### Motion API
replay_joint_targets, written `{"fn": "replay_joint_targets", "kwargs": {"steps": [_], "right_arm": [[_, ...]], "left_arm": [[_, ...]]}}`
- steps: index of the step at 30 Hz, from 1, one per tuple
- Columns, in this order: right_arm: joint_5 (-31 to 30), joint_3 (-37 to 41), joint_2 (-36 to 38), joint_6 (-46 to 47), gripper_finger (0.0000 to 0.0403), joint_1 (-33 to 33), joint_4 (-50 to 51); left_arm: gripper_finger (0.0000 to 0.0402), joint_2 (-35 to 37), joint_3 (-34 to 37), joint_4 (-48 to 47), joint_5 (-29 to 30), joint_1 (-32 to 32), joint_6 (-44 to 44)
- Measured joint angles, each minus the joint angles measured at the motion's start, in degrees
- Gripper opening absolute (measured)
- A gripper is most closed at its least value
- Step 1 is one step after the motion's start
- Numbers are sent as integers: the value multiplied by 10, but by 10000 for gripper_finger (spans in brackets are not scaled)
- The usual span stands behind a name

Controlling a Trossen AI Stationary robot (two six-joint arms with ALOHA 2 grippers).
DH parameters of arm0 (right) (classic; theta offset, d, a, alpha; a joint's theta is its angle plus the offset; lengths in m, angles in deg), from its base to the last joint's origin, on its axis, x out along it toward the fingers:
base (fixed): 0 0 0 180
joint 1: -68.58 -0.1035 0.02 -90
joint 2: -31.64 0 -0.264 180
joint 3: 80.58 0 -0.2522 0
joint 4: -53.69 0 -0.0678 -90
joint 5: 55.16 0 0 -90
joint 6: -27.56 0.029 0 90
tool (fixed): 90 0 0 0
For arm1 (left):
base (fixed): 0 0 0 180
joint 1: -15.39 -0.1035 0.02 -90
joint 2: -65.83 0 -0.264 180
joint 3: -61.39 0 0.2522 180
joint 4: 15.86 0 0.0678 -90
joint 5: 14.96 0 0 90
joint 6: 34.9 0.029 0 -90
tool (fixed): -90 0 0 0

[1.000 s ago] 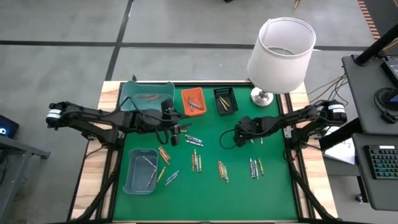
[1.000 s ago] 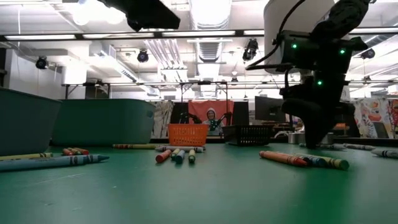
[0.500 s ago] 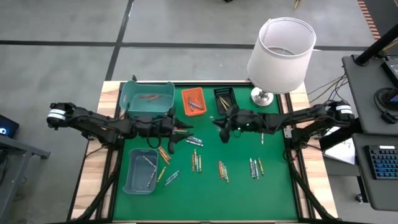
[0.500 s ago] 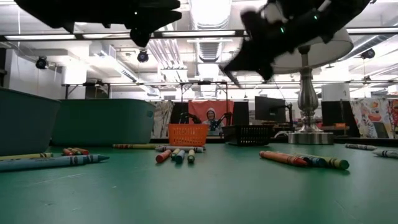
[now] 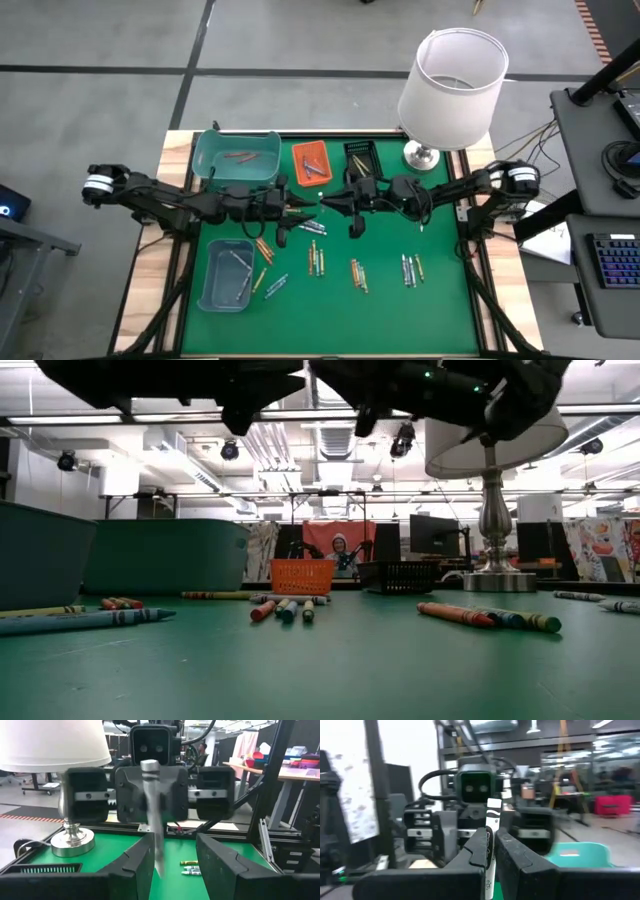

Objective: Sort crayons
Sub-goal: Put the white crayon into the blue bin

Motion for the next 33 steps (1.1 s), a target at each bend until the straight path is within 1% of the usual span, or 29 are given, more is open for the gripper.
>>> {"fn": "replay_joint_targets", "kwargs": {"steps": [2,4,8,11,14,18,20,22,25,28,31,33], "right_arm": [[32,-15,-16,0,13,0,2],[48,-30,-27,0,13,0,3],[49,-50,-42,-13,13,0,-4],[49,-52,-42,-27,13,0,2],[49,-50,-38,-42,13,0,4],[47,-50,-32,-45,13,0,8],[35,-50,-29,-45,13,0,22],[12,-50,-22,-46,13,0,48],[-20,-50,-17,-50,12,0,71],[-43,-51,-17,-47,17,0,75],[-49,-54,-17,-47,36,0,79],[-64,-54,-17,-47,52,0,85]], "left_arm": [[127,-16,-14,-3,1,0,3],[127,-29,-25,-7,2,0,3],[127,-48,-49,-17,3,0,7],[123,-55,-57,-29,3,1,14],[106,-50,-56,-37,2,1,14],[59,-27,-51,-52,3,1,13],[27,-15,-50,-69,4,1,14],[8,-4,-49,-86,16,0,14],[11,1,-50,-109,54,-1,15],[5,3,-63,-147,77,-3,16],[3,4,-83,-196,80,-5,15],[3,4,-100,-237,91,-5,15]]}}
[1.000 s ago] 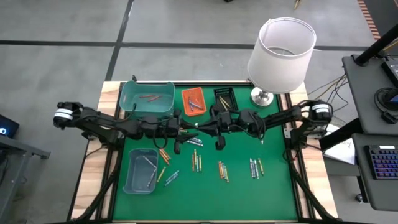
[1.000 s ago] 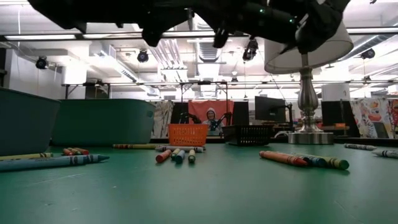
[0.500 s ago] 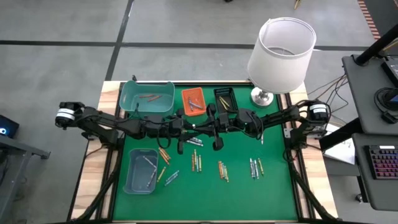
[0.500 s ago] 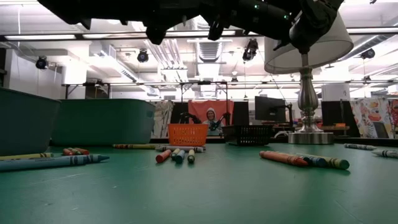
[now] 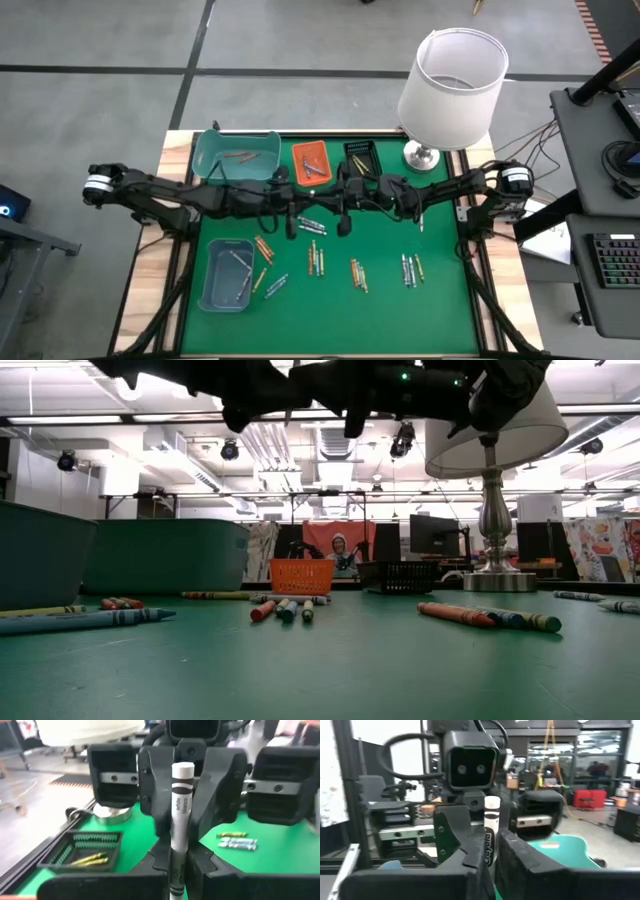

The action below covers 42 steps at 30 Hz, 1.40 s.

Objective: Sort crayons
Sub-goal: Put the white crayon into the blue bin

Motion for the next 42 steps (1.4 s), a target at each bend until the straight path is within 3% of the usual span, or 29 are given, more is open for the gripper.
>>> {"fn": "replay_joint_targets", "kwargs": {"steps": [9,14,22,32,34,39,42], "right_arm": [[-80,-5,7,10,122,1,52],[-125,-31,10,18,145,1,151],[-195,-112,10,11,158,2,373],[-199,-185,10,-10,157,10,533],[-204,-188,10,-10,156,15,544],[-208,-179,10,-12,151,34,549],[-208,-172,10,-14,148,52,549]], "left_arm": [[2,0,-101,-247,77,0,0],[2,0,-136,-354,124,-1,-11],[2,1,-160,-503,141,-14,-59],[1,1,-167,-654,149,-59,-99],[1,1,-167,-716,113,-67,-122],[1,1,-167,-882,-144,-45,-216],[1,1,-167,-898,-199,-9,-228]]}}
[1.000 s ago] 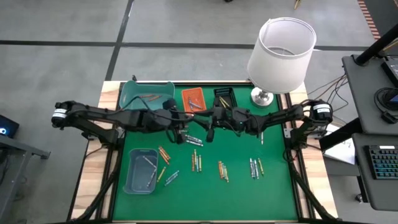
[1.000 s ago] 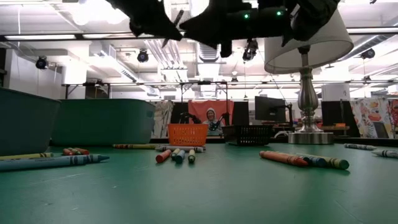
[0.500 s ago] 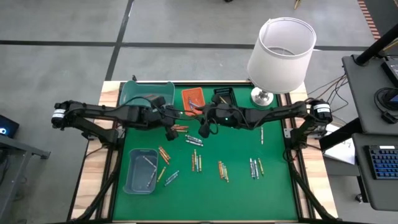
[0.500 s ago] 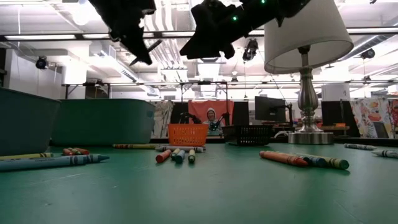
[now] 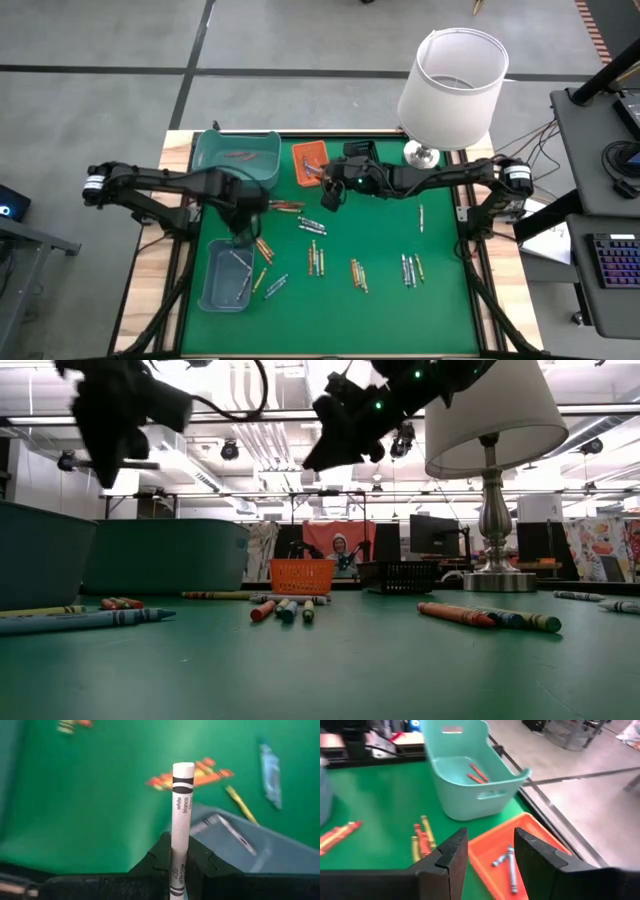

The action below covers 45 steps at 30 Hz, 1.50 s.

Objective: Sort crayons
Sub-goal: Put the white crayon into the blue bin, then put the orange crayon into the green bin

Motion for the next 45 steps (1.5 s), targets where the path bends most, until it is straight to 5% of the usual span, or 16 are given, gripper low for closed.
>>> {"fn": "replay_joint_targets", "kwargs": {"steps": [6,23,34,45], "right_arm": [[0,7,-8,3,152,48,0],[6,10,-10,35,155,53,20],[47,-9,2,142,143,19,211],[55,-10,2,208,139,-5,355]], "left_arm": [[1,0,27,-13,-110,72,-28],[45,1,138,20,-103,138,-114],[47,1,112,33,-94,138,-104],[48,1,96,70,-176,140,-118]]}}
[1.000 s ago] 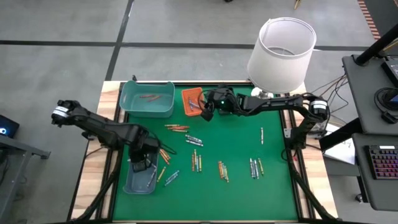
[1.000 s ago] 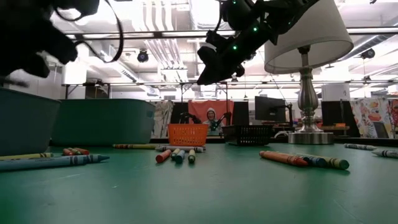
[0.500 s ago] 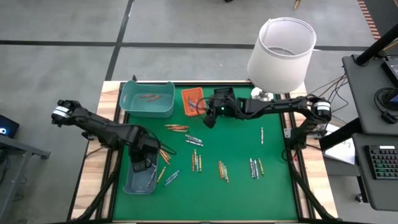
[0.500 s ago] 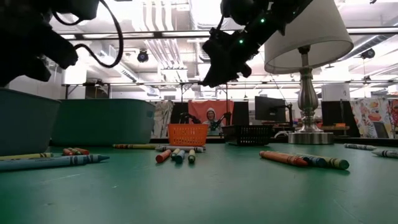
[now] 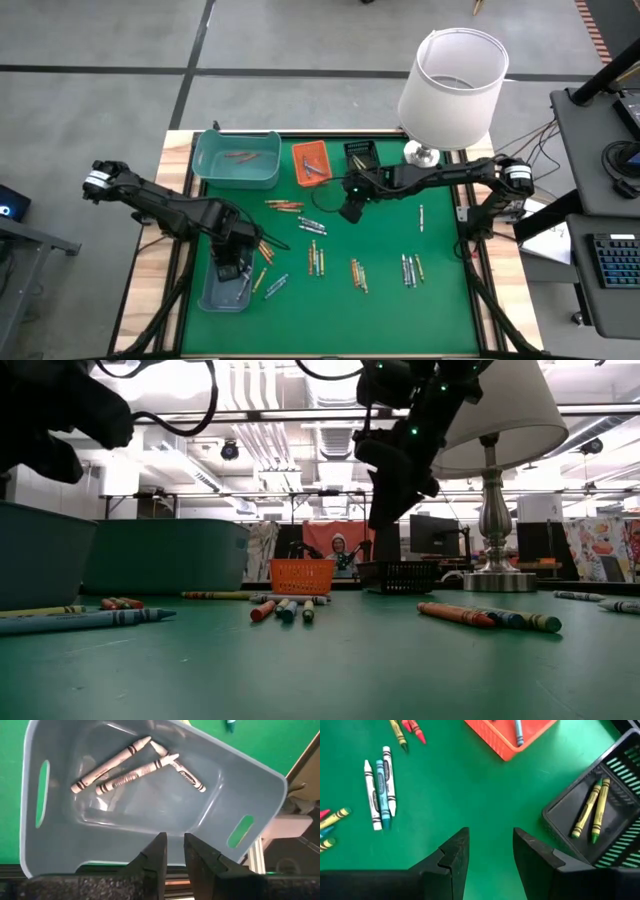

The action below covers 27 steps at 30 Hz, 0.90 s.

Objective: Sort crayons
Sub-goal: Put the orange crayon into the green bin

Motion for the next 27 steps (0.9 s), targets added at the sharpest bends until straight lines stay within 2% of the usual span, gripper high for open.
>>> {"fn": "replay_joint_targets", "kwargs": {"steps": [7,14,22,27], "right_arm": [[0,0,0,24,139,0,38],[-1,1,0,77,139,1,168],[-26,17,8,172,139,7,366],[-40,55,38,201,139,8,394]], "left_arm": [[48,0,-2,0,23,0,16],[48,0,-2,0,66,-1,83],[48,0,-28,-1,147,-2,164],[48,0,-74,0,207,-2,230]]}}
